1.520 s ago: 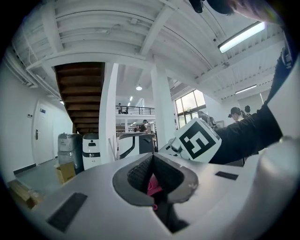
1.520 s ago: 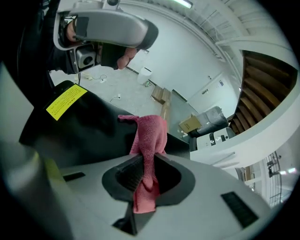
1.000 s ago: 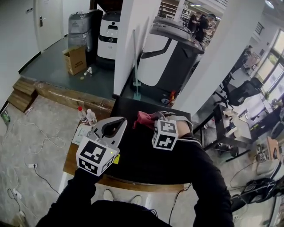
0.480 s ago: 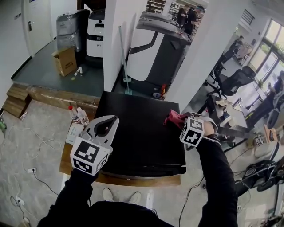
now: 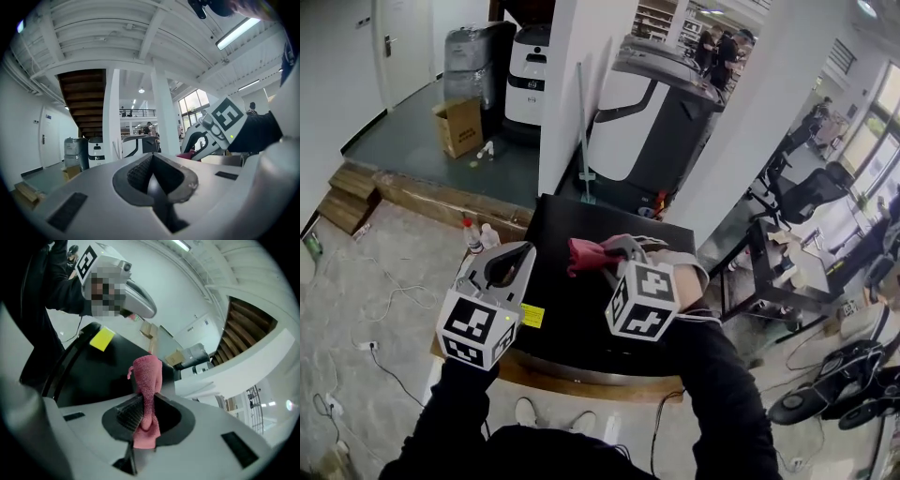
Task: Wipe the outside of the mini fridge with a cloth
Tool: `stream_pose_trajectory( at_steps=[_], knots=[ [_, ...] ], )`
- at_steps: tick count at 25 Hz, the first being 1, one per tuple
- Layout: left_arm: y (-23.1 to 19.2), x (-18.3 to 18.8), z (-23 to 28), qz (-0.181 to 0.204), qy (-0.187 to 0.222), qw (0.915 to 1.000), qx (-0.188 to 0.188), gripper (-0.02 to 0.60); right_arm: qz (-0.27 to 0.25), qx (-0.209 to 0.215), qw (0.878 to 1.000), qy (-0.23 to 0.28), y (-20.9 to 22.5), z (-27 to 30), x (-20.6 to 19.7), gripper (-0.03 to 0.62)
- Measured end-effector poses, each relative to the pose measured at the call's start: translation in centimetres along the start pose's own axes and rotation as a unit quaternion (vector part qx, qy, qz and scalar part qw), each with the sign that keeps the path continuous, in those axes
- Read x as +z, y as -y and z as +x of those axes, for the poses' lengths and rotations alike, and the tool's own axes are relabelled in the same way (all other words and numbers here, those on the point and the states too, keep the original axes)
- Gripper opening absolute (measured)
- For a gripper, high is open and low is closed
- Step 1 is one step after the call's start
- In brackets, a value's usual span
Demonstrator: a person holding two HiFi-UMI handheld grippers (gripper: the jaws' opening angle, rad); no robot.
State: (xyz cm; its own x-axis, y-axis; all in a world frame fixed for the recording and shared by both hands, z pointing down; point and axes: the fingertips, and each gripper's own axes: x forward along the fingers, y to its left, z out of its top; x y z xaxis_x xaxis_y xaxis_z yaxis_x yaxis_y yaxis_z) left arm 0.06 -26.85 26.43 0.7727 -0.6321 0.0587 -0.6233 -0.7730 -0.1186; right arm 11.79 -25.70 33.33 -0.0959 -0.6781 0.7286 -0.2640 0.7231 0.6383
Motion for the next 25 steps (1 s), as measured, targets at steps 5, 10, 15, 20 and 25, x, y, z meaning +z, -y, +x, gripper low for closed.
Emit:
stream_pose_trajectory(
  at_steps=[5,10,15,20,25],
  knots=[
    [-2.7,-1.2,-2.7,-0.015,-0.009,0.9995,0.026,0.005,-0.028,0.055,0.996,0.066,-4.8,3.3,10.0,0.061],
    [-2.5,-1.8,-4.3,-0.029,-0.013,0.9995,0.007,0.005,-0.033,0.074,0.995,0.064,-7.0,5.6,11.9,0.060],
    [-0.5,-1.5,-4.2,-0.052,-0.003,0.9979,-0.038,0.005,-0.024,0.067,0.996,0.058,-7.2,4.9,10.3,0.060],
    [3.6,-0.7,-3.2,-0.041,0.001,0.9962,-0.078,0.005,-0.001,0.061,0.998,0.029,-8.0,2.9,5.9,0.058],
    [8.0,0.2,-1.4,-0.037,0.006,0.9923,-0.118,0.005,0.019,0.054,0.998,-0.005,-8.8,0.4,0.2,0.060]
  ],
)
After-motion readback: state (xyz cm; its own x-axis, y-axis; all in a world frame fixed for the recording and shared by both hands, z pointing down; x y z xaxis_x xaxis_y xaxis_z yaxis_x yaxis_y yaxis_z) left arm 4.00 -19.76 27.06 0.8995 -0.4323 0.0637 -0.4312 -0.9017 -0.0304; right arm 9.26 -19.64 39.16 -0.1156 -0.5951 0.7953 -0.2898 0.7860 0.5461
